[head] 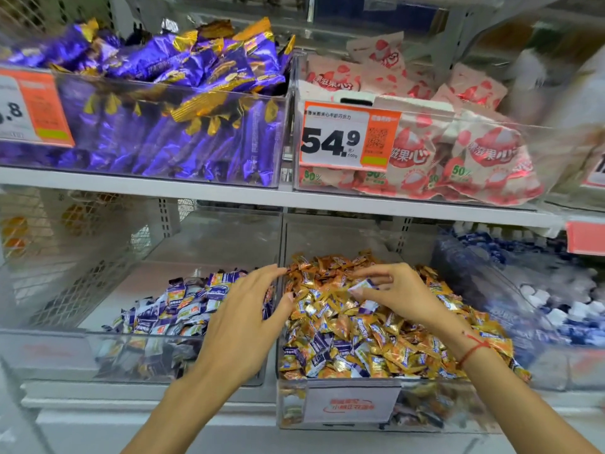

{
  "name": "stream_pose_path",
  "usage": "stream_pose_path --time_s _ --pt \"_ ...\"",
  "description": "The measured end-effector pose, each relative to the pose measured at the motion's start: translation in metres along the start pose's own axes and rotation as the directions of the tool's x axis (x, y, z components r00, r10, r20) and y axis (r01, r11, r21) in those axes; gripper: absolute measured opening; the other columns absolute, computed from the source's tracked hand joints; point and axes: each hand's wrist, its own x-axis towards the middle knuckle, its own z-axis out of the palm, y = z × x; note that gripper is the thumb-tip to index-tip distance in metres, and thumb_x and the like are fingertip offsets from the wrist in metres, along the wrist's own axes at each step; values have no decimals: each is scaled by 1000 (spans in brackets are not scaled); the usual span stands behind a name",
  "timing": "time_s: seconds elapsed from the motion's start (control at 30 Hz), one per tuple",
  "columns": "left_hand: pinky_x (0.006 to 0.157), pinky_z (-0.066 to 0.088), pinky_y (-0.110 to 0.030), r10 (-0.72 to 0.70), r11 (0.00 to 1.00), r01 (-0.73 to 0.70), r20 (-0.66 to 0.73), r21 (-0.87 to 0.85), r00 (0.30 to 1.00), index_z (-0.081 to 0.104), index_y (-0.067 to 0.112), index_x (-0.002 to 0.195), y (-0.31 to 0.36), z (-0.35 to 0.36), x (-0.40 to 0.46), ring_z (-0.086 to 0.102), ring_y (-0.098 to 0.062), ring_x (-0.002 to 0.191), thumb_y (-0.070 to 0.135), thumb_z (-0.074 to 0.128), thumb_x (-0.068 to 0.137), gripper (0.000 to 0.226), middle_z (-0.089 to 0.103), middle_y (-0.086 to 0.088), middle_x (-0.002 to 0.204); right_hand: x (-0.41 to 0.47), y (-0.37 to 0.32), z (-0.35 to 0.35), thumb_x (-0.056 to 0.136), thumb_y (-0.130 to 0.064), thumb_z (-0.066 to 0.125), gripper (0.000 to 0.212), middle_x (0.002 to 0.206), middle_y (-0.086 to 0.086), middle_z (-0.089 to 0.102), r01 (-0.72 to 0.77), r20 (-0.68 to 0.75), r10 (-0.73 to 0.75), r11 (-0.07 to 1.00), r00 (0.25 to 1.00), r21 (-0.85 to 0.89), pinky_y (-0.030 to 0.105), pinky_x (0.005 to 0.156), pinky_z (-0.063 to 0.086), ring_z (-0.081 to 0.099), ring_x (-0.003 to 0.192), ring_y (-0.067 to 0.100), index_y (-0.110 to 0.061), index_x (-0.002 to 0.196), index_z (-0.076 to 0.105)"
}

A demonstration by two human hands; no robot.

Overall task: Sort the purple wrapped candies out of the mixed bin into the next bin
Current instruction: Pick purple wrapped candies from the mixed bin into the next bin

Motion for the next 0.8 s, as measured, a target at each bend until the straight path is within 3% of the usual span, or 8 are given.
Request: stream_pose_path --time_s 0.07,0.17,0.33,0.43,0.5,0.57,0.67,0.8 --pt "103 26 -18 76 996 -73 -57 59 995 47 37 135 1 1 -1 23 12 128 45 43 98 38 37 24 144 -3 5 1 86 -21 71 22 107 -3 70 -46 -19 47 996 999 79 15 78 52 65 94 5 -16 108 73" --pt "99 21 -8 189 981 -182 -105 72 976 59 35 124 7 2 2 30 14 123 40 50 96 30 46 26 134 -7 3 1 80 -17 77 11 89 -5 74 -26 -181 70 972 981 234 9 64 51 68 81 5 -16 91 77" --pt "97 31 -8 216 973 -220 -63 -71 974 55 48 122 34 12 6 38 19 116 70 49 84 44 48 42 114 -21 -32 10 77 -21 79 9 83 -7 75 -10 -206 179 778 962 628 13 64 52 70 81 4 -22 86 76" --pt "84 36 -4 196 976 -204 -104 -78 975 51 53 121 48 19 8 45 20 103 69 56 77 47 49 43 103 -27 -56 20 79 -18 77 10 84 -5 76 34 -201 168 680 965 732 10 62 50 69 78 0 -18 90 75" --pt "79 46 -13 170 963 -202 -182 -176 968 58 49 117 49 21 12 55 13 99 58 64 80 39 60 33 104 -28 -66 21 81 -16 75 14 83 -3 76 35 -171 171 600 970 799 13 61 50 69 75 2 -13 94 75" --pt "77 53 -22 126 929 -192 -217 -316 968 63 49 109 48 22 18 60 7 102 48 68 80 29 60 25 119 -28 -70 22 82 -17 74 17 84 -3 76 5 -118 174 541 978 841 15 63 53 70 77 4 -12 98 74" --pt "89 54 -25 53 865 -93 -95 -493 994 68 46 101 48 20 24 57 -1 117 38 72 81 23 46 12 143 -28 -71 19 86 -18 69 18 92 -1 76 -25 -63 141 545 988 838 16 68 54 71 84 6 -11 102 73" --pt "78 56 -19 -28 796 -47 -114 -603 993 69 36 96 44 10 30 67 -3 98 19 77 78 26 67 4 117 -30 -68 8 93 -14 58 27 115 2 71 -118 163 -37 535 986 837 24 87 55 66 108 13 -10 118 67"
